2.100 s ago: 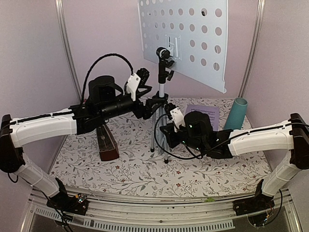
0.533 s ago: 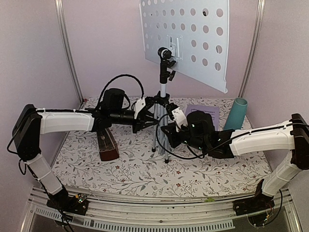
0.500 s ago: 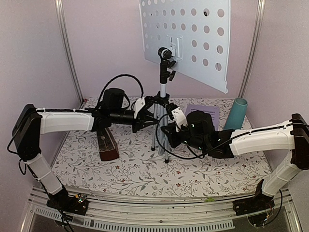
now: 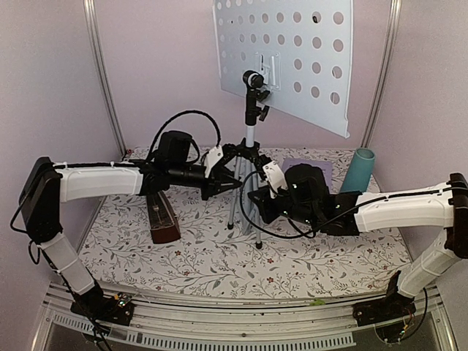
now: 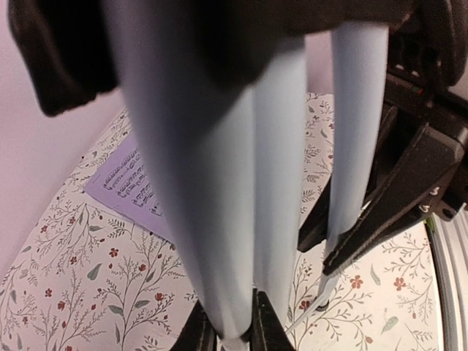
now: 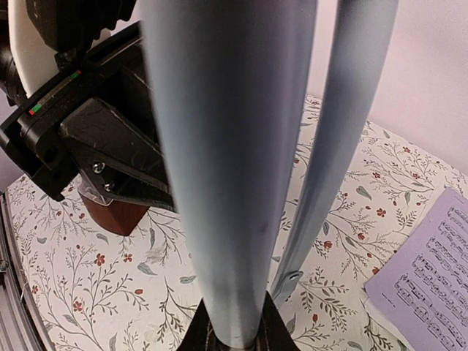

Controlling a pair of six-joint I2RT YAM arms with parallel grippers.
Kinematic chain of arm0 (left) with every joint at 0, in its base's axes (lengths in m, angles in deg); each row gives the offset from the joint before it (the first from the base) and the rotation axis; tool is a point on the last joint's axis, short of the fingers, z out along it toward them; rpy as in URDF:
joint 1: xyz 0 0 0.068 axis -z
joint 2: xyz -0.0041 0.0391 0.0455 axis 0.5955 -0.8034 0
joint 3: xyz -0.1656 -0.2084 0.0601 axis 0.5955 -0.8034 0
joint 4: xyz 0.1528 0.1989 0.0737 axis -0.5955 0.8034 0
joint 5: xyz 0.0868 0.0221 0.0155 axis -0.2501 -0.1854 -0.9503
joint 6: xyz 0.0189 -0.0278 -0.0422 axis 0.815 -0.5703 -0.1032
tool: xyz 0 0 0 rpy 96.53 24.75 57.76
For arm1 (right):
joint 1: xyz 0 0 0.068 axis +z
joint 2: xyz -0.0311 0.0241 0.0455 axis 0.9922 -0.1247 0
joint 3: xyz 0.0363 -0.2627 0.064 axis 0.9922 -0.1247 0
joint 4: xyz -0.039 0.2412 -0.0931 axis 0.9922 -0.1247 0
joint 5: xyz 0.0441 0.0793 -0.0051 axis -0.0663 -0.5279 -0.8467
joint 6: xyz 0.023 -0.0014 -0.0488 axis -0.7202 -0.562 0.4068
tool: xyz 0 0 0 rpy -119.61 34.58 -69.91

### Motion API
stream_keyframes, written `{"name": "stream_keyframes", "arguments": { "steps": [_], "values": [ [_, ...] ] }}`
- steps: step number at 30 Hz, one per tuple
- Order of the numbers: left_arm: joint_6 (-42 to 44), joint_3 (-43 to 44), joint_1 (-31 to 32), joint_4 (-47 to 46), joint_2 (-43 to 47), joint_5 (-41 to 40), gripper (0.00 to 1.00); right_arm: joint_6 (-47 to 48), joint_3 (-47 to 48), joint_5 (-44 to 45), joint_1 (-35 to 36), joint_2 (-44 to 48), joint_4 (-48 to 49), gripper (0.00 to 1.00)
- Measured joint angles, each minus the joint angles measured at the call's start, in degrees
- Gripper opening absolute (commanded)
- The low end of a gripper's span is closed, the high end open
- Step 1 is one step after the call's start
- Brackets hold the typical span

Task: Set up the instrument practice props
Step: Open the music stand at the center of the board.

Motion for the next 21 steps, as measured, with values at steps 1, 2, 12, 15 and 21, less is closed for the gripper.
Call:
{"name": "stream_keyframes", "arguments": {
  "steps": [1,2,12,15,21],
  "values": [
    [0.0,0.2,0.1,0.5,0.0,0.0,0.00,-0.1,0.0,0.0,0.0,0.3,-0.6,0.00],
    [0.0,0.3,0.2,0.9,0.1,-0.1,0.00,-0.3,0.0,0.0,0.0,0.7,-1.2,0.00],
    [0.0,-1.2,1.3,4.9,3.8,-3.1,0.00,-1.1,-0.6,-1.7,0.6,2.4,-3.3,0.00],
    [-0.1,-3.1,1.4,5.6,5.9,-4.0,0.00,-1.1,-0.8,-2.1,1.3,2.4,-3.2,0.00],
    [-0.1,-6.9,2.0,6.8,10.4,-5.8,0.00,-0.7,-1.7,-3.7,2.7,3.4,-3.6,0.00]
  ]
}}
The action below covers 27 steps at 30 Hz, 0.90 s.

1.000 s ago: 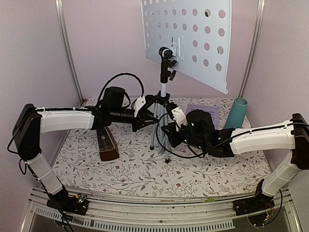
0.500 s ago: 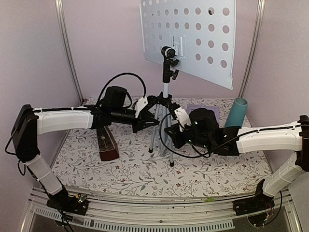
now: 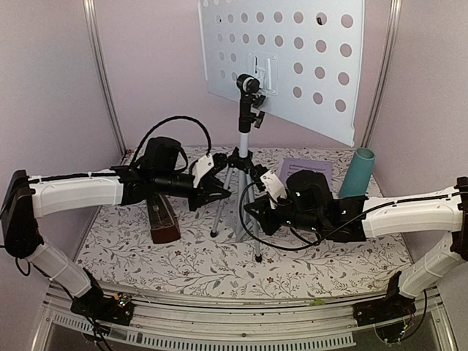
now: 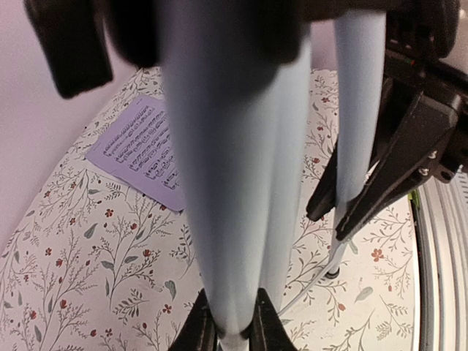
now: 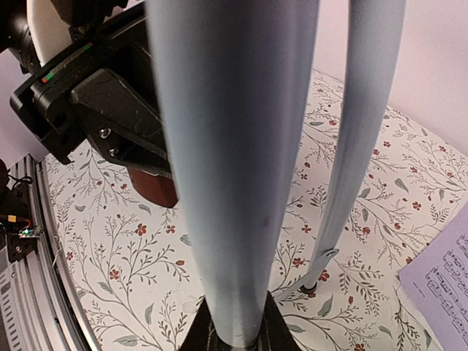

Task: Set up the instrument practice props
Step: Open the music stand at the center of the board.

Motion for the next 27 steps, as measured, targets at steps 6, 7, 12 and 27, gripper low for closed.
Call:
{"name": "stream_keyframes", "arguments": {
  "steps": [6,7,12,27],
  "values": [
    [0.0,-1.2,0.3,1.8,2.2,-1.0,0.00,-0.2,-0.2,-1.3,0.5,0.8,-1.2,0.00],
    [-0.1,-1.5,0.4,1.9,2.6,-1.2,0.00,-0.3,-0.2,-1.6,0.6,0.9,-1.4,0.00],
    [-0.4,-3.5,0.6,2.4,5.1,-1.9,0.00,-0.5,-0.3,-3.0,1.2,1.4,-2.3,0.00],
    [-1.7,-10.6,0.9,1.8,12.0,-2.3,0.00,-0.5,-0.3,-5.8,3.2,1.9,-4.3,0.00]
  ]
}}
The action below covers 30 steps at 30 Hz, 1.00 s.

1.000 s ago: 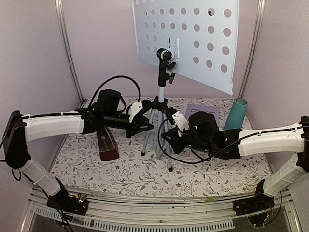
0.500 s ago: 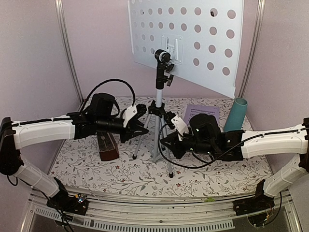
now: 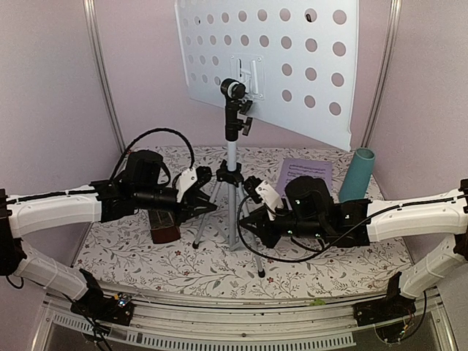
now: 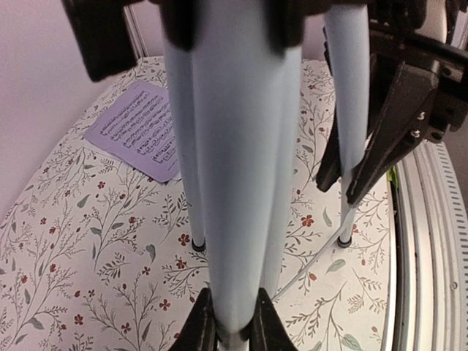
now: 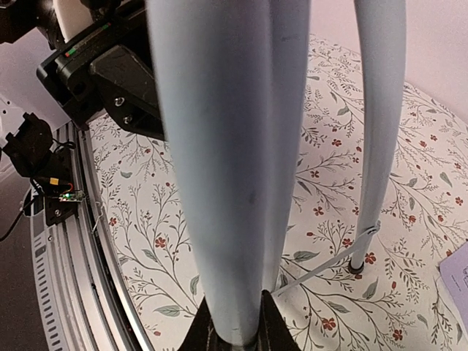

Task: Set up the instrument practice props
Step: Open the music stand at the center of the board.

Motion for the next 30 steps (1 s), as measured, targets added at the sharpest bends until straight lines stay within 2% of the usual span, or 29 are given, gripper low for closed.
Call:
{"name": "stream_keyframes", "arguments": {
  "steps": [13,30],
  "values": [
    [-0.1,-2.0,0.2,3.2,4.2,-0.1,0.00,-1.2,-1.2,-2.3,1.0,1.2,-0.2,0.00],
    [-0.5,-5.1,0.7,2.7,7.3,0.9,0.00,-2.5,-3.0,-4.0,1.7,3.3,-0.9,0.00]
  ]
}}
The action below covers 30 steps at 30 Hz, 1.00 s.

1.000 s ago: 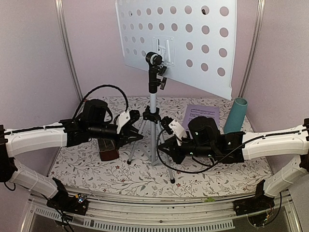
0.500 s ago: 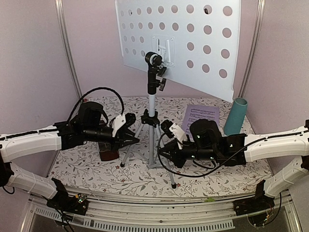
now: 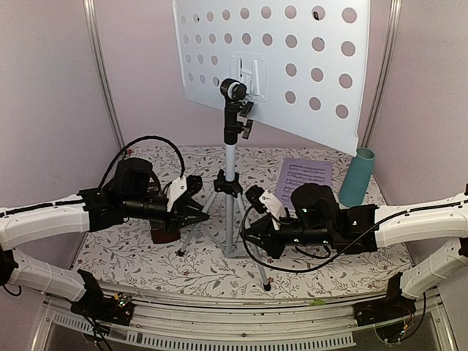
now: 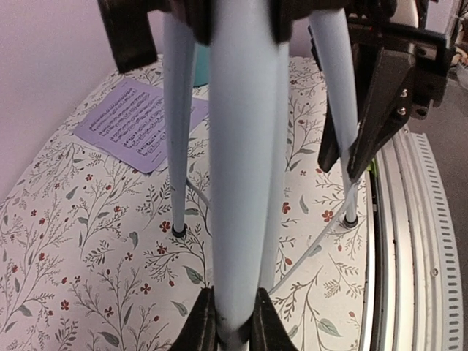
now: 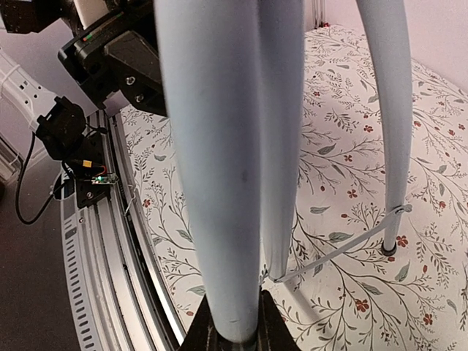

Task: Set up the instrument practice props
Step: Open the music stand at the center of the board.

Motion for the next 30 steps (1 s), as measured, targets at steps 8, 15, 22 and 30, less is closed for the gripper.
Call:
{"name": "stream_keyframes", "arguments": {
  "steps": [8,15,22,30],
  "values": [
    [-0.3,-1.0,0.0,-0.4,1.2,0.0,0.00,-0.1,-0.3,-0.6,0.0,0.3,0.1,0.00],
    [-0.8,-2.4,0.0,-1.3,2.4,-0.1,0.00,0.0,-0.1,-1.0,0.1,0.2,-0.1,0.00],
    [-0.9,-3.2,0.0,-1.3,3.5,-0.3,0.00,0.0,0.1,-1.3,0.3,0.2,-0.5,0.00],
    [-0.9,-3.3,0.0,-1.4,3.5,-0.4,0.00,0.0,0.1,-1.3,0.3,0.1,-0.4,0.00]
  ]
}}
